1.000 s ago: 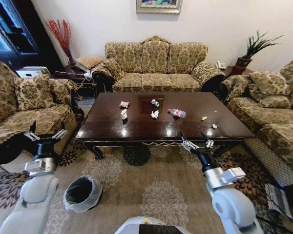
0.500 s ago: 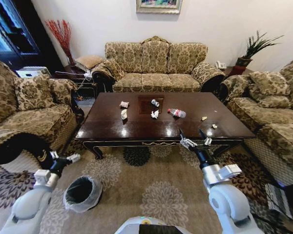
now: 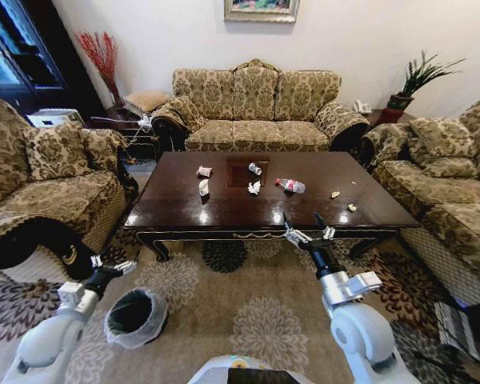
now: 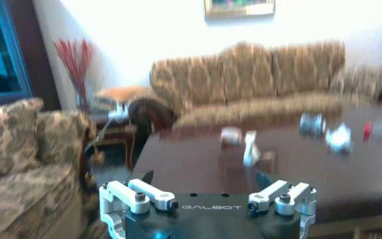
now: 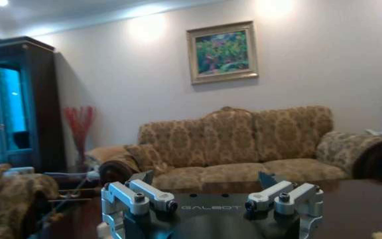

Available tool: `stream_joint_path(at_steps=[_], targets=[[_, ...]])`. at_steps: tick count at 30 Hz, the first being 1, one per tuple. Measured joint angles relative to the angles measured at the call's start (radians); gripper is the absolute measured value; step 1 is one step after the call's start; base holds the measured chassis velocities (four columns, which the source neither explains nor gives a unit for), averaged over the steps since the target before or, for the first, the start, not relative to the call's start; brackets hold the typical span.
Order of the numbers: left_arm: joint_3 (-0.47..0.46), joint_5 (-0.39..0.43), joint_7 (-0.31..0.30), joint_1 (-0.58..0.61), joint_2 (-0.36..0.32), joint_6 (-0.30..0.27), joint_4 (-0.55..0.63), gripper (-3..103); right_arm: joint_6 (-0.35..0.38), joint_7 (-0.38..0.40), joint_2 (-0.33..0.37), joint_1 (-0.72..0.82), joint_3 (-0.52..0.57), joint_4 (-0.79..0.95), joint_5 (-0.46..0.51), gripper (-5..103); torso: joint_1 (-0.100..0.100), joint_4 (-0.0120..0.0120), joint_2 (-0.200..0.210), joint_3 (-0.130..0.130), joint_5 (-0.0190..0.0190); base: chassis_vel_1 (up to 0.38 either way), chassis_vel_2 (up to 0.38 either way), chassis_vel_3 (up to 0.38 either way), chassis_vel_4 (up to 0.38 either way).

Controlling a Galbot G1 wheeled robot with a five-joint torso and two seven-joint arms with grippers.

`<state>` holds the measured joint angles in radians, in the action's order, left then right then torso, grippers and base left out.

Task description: Move to the front of the table and place the trash on the table into the trash bin.

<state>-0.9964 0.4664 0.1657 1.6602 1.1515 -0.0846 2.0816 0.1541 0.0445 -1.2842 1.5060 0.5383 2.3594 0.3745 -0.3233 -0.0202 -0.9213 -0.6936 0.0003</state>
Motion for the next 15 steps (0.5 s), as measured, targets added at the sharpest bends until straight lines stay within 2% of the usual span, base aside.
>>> stream_joint_path(at_steps=[3, 4, 6, 10, 15], targets=[[0.027, 0.067, -0.081, 0.001, 0.028, 0.0, 0.114, 100, 0.014, 0.002, -0.005, 0.002, -0.012, 0.018, 0.01, 100, 0.0, 0.0, 0.0, 0.0, 0.0, 0.0, 0.0, 0.0, 0.0], [0.027, 0.067, -0.081, 0.001, 0.028, 0.0, 0.114, 100, 0.014, 0.002, -0.005, 0.002, -0.012, 0.018, 0.01, 100, 0.0, 0.0, 0.0, 0.0, 0.0, 0.0, 0.0, 0.0, 0.0], [0.048, 0.122, -0.146, 0.002, 0.051, 0.0, 0.207, 100, 0.017, -0.022, -0.026, -0.007, -0.048, 0.021, -0.021, 100, 0.0, -0.0002, 0.0, 0.0, -0.0001, 0.0, 0.0, 0.0, 0.0], [0.061, 0.152, -0.183, 0.003, 0.063, 0.001, 0.258, 100, 0.012, -0.035, -0.018, 0.002, -0.043, 0.017, -0.037, 100, 0.0, -0.0003, 0.0, 0.0, 0.0, 0.0, 0.0, 0.0, 0.0], [0.062, 0.154, -0.186, 0.003, 0.064, 0.001, 0.261, 100, 0.014, -0.028, -0.009, 0.027, -0.028, 0.024, -0.007, 100, 0.0, 0.0, 0.0, 0.0, -0.0002, 0.0, 0.0, 0.0, 0.0]])
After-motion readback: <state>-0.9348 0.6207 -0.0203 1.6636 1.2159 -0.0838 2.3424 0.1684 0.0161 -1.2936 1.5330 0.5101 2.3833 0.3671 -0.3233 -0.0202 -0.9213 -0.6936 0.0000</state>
